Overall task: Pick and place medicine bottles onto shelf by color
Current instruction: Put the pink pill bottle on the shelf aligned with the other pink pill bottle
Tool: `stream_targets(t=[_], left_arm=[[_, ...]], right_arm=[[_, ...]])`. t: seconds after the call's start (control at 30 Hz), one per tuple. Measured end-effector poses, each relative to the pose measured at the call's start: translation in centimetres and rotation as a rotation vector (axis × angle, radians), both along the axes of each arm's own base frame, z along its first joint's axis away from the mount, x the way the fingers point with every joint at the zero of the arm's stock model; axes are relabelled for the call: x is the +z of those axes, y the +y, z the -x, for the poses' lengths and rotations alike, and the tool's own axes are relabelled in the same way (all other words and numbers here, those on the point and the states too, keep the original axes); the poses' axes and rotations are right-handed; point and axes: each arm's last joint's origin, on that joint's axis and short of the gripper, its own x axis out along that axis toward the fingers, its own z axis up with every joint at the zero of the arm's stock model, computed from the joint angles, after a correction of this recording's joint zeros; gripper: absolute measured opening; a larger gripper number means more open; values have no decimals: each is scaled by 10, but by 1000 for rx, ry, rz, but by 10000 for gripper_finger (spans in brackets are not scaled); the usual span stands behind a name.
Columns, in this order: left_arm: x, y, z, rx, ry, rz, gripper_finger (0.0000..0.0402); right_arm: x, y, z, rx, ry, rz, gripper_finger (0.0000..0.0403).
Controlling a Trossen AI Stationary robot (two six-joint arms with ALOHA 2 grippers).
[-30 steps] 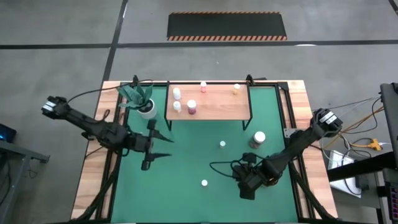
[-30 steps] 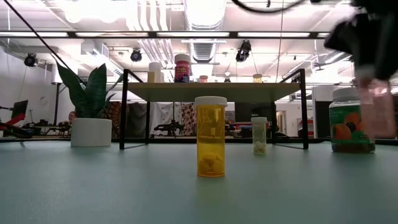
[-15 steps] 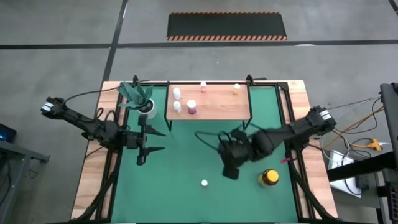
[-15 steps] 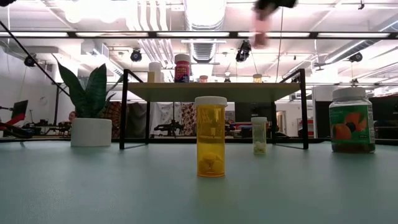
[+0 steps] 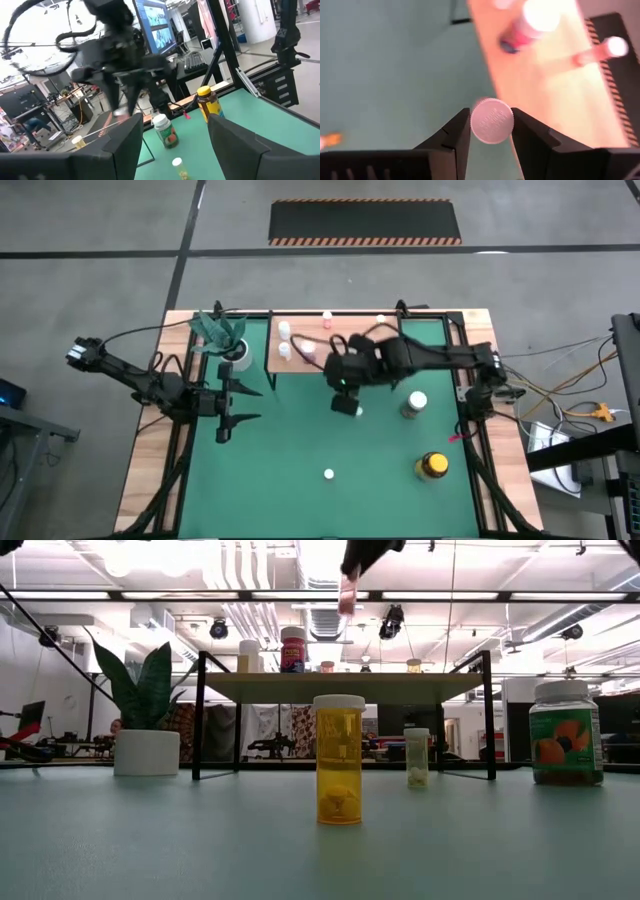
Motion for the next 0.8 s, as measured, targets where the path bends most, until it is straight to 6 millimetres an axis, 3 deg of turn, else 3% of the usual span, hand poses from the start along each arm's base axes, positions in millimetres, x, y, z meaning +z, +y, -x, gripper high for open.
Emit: stream_targets(t=[0.4,0.53,0.8], left_arm=[[0,0,0,0,1,0,206],[0,0,0,0,0,-2,206],[0,0,0,0,-2,-5,206]], right_arm=[[-7,-83,-12,-57,103,79,121],[-14,-111,-15,-43,93,26,121],[-40,-144,-30,8,95,-82,121]])
